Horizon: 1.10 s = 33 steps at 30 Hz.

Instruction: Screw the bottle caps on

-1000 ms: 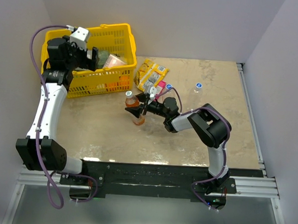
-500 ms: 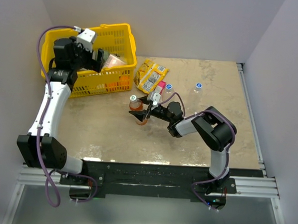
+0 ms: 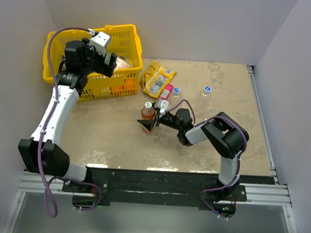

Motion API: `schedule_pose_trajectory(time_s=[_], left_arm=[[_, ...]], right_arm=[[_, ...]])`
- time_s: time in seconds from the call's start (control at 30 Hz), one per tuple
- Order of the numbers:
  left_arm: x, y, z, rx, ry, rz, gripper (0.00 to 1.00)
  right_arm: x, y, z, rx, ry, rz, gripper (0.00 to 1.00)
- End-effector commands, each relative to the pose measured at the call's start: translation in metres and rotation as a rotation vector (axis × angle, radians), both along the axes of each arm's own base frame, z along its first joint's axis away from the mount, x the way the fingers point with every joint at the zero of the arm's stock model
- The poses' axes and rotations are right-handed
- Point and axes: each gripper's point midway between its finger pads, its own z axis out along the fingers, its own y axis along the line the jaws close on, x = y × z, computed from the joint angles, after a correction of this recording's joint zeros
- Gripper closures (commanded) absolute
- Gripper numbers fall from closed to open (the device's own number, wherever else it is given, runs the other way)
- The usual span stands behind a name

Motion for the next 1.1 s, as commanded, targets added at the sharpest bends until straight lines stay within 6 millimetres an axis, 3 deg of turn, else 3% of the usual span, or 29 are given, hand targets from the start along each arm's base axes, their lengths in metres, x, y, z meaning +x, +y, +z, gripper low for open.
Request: schedule_pose_trajectory(time_s=[0.0,0.23,0.3,0.93,1.07], left_arm=[[-0.002,0.005,0.011,0.029,-0.039,0.017,0.0],[-0.002,0.004,0.008,0.024,-0.035,0.015,0.0],[-0.001,0.004,0.008,0.022,-0.037,0.014,0.0],[-0.01,0.0,-0.01,-0.006,-0.008,0.002,0.0],[-0.01,0.002,-0.014,0.003,-0.005,0.009,0.0]], right_arm=[[-0.007,-0.012,0.114,0.305,-0.379,-0.026,0.13],[-0.004,-0.013,0.114,0.303,-0.386,-0.031,0.09],[-0.004,-0.013,0.115,0.3,-0.395,-0.034,0.01],[-0.022,-0.041,0.11,0.243,-0.398,-0.094,0.01],[-0.031,-0.048,0.116,0.247,-0.407,-0.094,0.01]])
